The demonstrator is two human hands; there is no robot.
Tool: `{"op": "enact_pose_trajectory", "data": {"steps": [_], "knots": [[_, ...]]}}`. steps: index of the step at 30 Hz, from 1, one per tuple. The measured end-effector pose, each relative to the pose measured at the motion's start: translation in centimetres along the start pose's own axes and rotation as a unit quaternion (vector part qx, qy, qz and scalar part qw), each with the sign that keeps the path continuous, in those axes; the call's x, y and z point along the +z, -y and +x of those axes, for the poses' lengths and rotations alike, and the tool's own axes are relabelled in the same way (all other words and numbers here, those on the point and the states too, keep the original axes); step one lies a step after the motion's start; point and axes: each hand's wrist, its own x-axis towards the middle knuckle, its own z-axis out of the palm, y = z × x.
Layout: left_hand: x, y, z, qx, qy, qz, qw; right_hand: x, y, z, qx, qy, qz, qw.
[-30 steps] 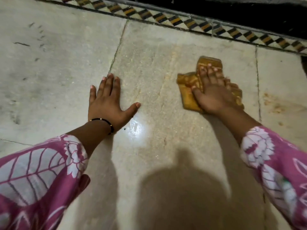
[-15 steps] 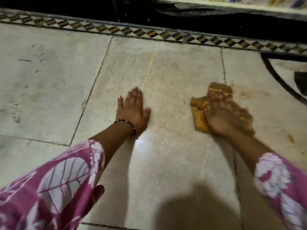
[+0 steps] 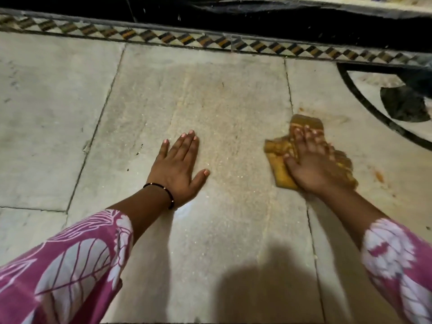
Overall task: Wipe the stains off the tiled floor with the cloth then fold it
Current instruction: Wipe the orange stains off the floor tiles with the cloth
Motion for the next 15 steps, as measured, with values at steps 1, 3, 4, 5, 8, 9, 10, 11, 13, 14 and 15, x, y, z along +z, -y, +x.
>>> {"op": "enact_pose_trajectory", "data": {"steps": [1, 3, 4, 5, 8, 9, 10, 11, 13, 14, 15], "knots": [[-0.1, -0.1, 0.0, 0.000, -0.001, -0.001, 1.000, 0.0, 1.9, 0.4, -0.024, 0.006, -0.003, 1.000], [-0.2, -0.2, 0.0, 0.000, -0.005, -0.005, 1.000, 0.9, 5.0, -1.4, -0.126, -0.005, -0.039, 0.991], [-0.3, -0.2, 0.0, 0.000, -0.007, -0.007, 1.000, 1.5, 5.7, -3.4, -0.185, -0.008, -0.057, 0.981], [-0.3, -0.2, 0.0, -0.001, -0.010, -0.010, 1.000, 2.1, 5.5, -5.4, -0.233, -0.009, -0.061, 0.970], [-0.2, -0.2, -0.1, -0.005, -0.019, -0.020, 1.000, 2.7, 0.4, -8.7, -0.244, -0.022, -0.002, 0.970], [-0.2, -0.2, 0.0, -0.006, -0.019, -0.019, 1.000, 2.3, -2.0, -8.6, -0.202, -0.029, 0.012, 0.979], [-0.2, -0.1, 0.1, -0.007, -0.018, -0.020, 1.000, 1.8, -3.9, -7.6, -0.151, -0.032, 0.023, 0.988], [-0.2, -0.1, 0.1, -0.007, -0.017, -0.019, 1.000, 1.2, -5.0, -6.3, -0.099, -0.029, 0.028, 0.994], [-0.2, 0.0, 0.2, -0.008, -0.012, -0.016, 1.000, 0.3, -4.6, -2.6, -0.006, -0.030, 0.038, 0.999], [-0.3, 0.0, 0.2, -0.010, -0.008, -0.013, 1.000, 0.0, -3.0, -1.2, 0.012, -0.028, 0.046, 0.998], [-0.3, -0.1, 0.0, -0.011, -0.003, -0.012, 1.000, -0.1, -1.1, -0.5, 0.003, -0.017, 0.050, 0.999]]}}
